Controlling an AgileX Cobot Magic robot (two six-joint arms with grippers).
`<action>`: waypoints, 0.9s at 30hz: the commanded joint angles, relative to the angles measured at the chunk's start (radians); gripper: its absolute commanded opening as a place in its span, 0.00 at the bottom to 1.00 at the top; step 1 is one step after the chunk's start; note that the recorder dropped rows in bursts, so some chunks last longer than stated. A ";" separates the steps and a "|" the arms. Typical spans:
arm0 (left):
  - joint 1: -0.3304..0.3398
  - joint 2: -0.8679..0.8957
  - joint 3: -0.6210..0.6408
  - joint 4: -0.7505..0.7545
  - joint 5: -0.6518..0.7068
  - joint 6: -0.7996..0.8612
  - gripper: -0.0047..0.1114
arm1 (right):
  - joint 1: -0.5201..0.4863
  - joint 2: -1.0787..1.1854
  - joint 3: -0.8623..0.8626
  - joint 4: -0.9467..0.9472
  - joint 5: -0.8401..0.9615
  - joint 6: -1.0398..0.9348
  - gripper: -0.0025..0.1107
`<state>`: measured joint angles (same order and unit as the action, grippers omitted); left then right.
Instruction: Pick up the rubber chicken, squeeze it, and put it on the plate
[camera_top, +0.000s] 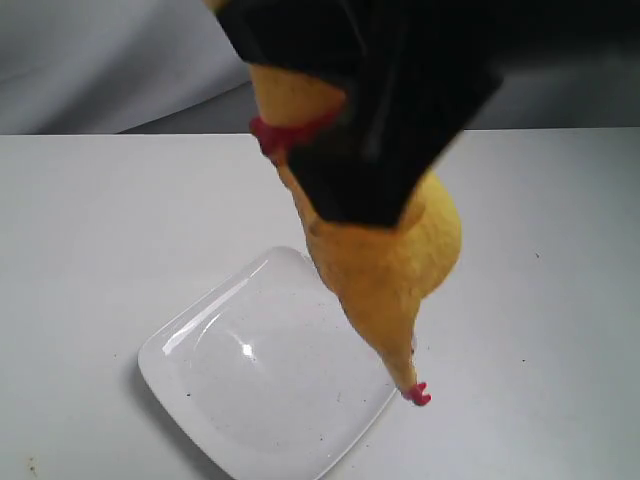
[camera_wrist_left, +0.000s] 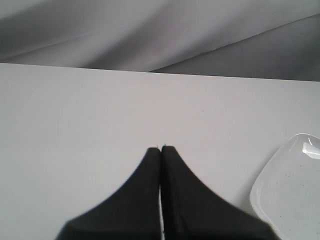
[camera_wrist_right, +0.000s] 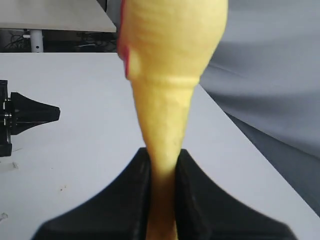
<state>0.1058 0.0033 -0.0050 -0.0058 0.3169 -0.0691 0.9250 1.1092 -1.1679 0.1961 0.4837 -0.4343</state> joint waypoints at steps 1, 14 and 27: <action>0.005 -0.003 0.005 -0.007 -0.013 -0.002 0.04 | -0.008 -0.082 0.188 0.048 -0.229 -0.008 0.02; 0.005 -0.003 0.005 0.049 -0.069 0.003 0.04 | -0.008 -0.094 0.229 0.084 -0.271 -0.003 0.02; 0.005 -0.003 0.005 0.071 -0.404 -0.013 0.04 | -0.008 -0.094 0.229 0.084 -0.271 -0.003 0.02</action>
<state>0.1058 0.0033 -0.0050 0.0724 0.0629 -0.0694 0.9250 1.0265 -0.9388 0.2726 0.2458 -0.4343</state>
